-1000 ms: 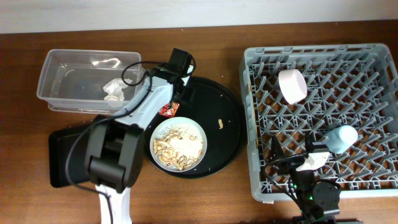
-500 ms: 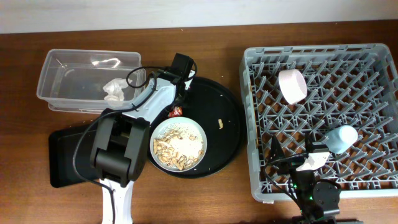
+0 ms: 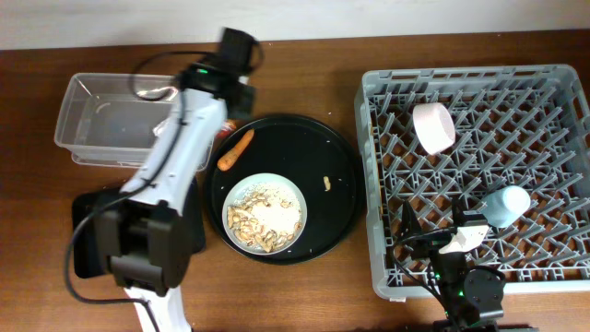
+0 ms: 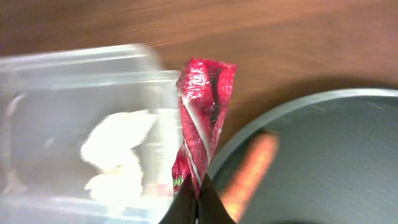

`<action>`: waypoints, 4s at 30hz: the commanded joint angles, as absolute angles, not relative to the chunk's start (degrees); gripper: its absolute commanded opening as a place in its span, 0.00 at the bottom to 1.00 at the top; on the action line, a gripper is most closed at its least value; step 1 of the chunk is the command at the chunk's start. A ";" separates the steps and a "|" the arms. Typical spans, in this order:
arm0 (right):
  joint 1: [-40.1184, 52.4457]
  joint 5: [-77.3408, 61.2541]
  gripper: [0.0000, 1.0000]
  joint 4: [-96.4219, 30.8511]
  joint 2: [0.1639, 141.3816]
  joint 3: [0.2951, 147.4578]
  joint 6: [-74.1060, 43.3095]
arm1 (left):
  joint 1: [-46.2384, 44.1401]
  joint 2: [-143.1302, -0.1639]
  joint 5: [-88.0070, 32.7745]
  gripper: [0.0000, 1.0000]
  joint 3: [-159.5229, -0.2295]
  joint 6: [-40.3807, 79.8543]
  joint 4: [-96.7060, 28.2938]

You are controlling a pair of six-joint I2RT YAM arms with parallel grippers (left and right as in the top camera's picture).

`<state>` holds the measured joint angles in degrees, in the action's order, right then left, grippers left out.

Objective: Sort waste into correct bins and load items into the dishwasher rack

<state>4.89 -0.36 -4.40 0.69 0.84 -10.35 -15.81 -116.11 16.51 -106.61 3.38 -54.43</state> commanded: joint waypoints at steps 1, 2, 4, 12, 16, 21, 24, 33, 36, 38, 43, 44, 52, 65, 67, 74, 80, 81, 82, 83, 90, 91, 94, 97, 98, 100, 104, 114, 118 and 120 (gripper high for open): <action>4.43 -0.86 0.98 -4.27 0.21 0.32 -10.33 | -8.71 -118.04 16.25 0.21 -106.19 7.46 -52.42; 4.43 -0.89 0.98 -4.27 0.21 0.32 -10.33 | -7.46 -118.50 15.27 0.29 -106.17 7.44 -50.96; 4.43 -0.89 0.98 -4.27 0.21 0.32 -10.33 | -5.43 -118.76 13.50 0.43 -106.32 7.22 -48.99; 4.43 -0.86 0.98 -4.27 0.21 0.32 -10.33 | -9.13 -115.68 0.60 0.60 -109.67 4.64 -58.89; 4.43 -0.89 0.98 -4.27 0.21 0.32 -10.33 | -14.85 -116.88 2.87 0.59 -107.33 3.16 -62.67; 4.43 -0.86 0.98 -4.27 0.21 0.32 -10.33 | -18.90 -117.64 10.61 0.59 -99.35 3.16 -57.19; 4.43 -0.86 0.98 -4.27 0.21 0.32 -10.33 | -18.74 -117.64 11.73 0.59 -94.52 3.18 -51.88; 4.43 -0.86 0.98 -4.27 0.21 0.32 -10.33 | -15.31 -118.96 12.62 0.59 -81.43 3.16 -36.27; 4.43 -0.86 0.98 -4.27 0.21 0.32 -10.33 | -15.49 -119.17 9.45 0.54 -81.41 2.94 -36.69; 4.43 -0.86 0.98 -4.27 0.21 0.32 -10.33 | -15.73 -119.26 5.02 0.49 -81.41 2.96 -36.69; 4.43 -0.86 0.98 -4.27 0.21 0.32 -10.33 | -16.36 -119.37 2.07 0.40 -80.66 2.96 -36.69; 4.43 -0.89 0.98 -4.27 0.21 0.32 -10.33 | -16.47 -119.37 2.07 0.39 -80.44 2.96 -36.69; 4.43 -0.89 0.98 -4.27 0.21 0.32 -10.33 | -16.49 -122.08 2.11 0.38 -79.57 2.96 -36.86; 4.43 -0.86 0.98 -4.27 0.21 0.32 -10.33 | -15.05 -120.99 2.74 0.09 -104.62 2.96 -60.47; 4.43 -0.86 0.98 -4.27 0.21 0.32 -10.33 | -15.05 -120.60 2.74 0.03 -111.96 2.96 -67.77; 4.43 -0.86 0.98 -4.27 0.21 0.32 -10.33 | -14.68 -113.51 2.76 0.00 -123.70 3.49 -87.42; 4.43 -0.86 0.98 -4.27 0.21 0.32 -10.33 | -11.46 -105.06 2.76 0.01 -122.34 7.29 -96.73; 4.43 -0.86 0.98 -4.27 0.21 0.32 -10.33 | -10.48 -103.00 3.84 0.00 -120.57 9.82 -96.73; 4.43 -0.89 0.98 -4.27 0.21 0.32 -10.33 | -9.80 -101.65 5.13 0.00 -119.33 11.53 -96.73; 4.43 -0.86 0.98 -4.27 0.21 0.32 -10.33 | -8.49 -99.26 8.45 0.01 -116.75 15.22 -96.64; 4.43 -0.89 0.98 -4.27 0.21 0.32 -10.33 | 4.75 -83.29 9.43 0.00 -86.46 27.83 -83.70; 4.43 -0.86 0.98 -4.27 0.21 0.32 -10.33 | 6.79 -81.87 7.16 0.00 -81.93 27.86 -80.60; 4.43 -0.86 0.98 -4.27 0.21 0.32 -10.33 | 13.76 -79.64 -2.33 0.00 -68.03 30.04 -69.28; 4.43 -0.86 0.98 -4.27 0.21 0.32 -10.33 | 17.78 -79.79 -7.86 0.00 -58.24 33.63 -58.87; 4.43 -0.86 0.98 -4.27 0.21 0.32 -10.33 | 18.90 -79.79 -9.63 0.00 -54.30 35.24 -53.69; 4.43 -0.89 0.98 -4.27 0.21 0.32 -10.33 | 19.29 -79.79 -12.34 0.00 -50.13 37.39 -47.51; 4.43 -0.86 0.98 -4.27 0.21 0.32 -10.33 | 19.25 -79.79 -13.10 0.17 -47.81 38.15 -44.49; 4.43 -0.86 0.98 -4.27 0.21 0.32 -10.33 | 19.09 -79.77 -18.35 0.38 -48.71 29.69 -45.25; 4.43 -0.86 0.98 -4.27 0.21 0.32 -10.33 | 13.56 -78.56 -18.04 0.38 -55.64 22.02 -48.82; 4.43 -0.86 0.98 -4.27 0.21 0.32 -10.33 | 8.10 -77.62 -15.55 0.38 -59.64 19.33 -50.13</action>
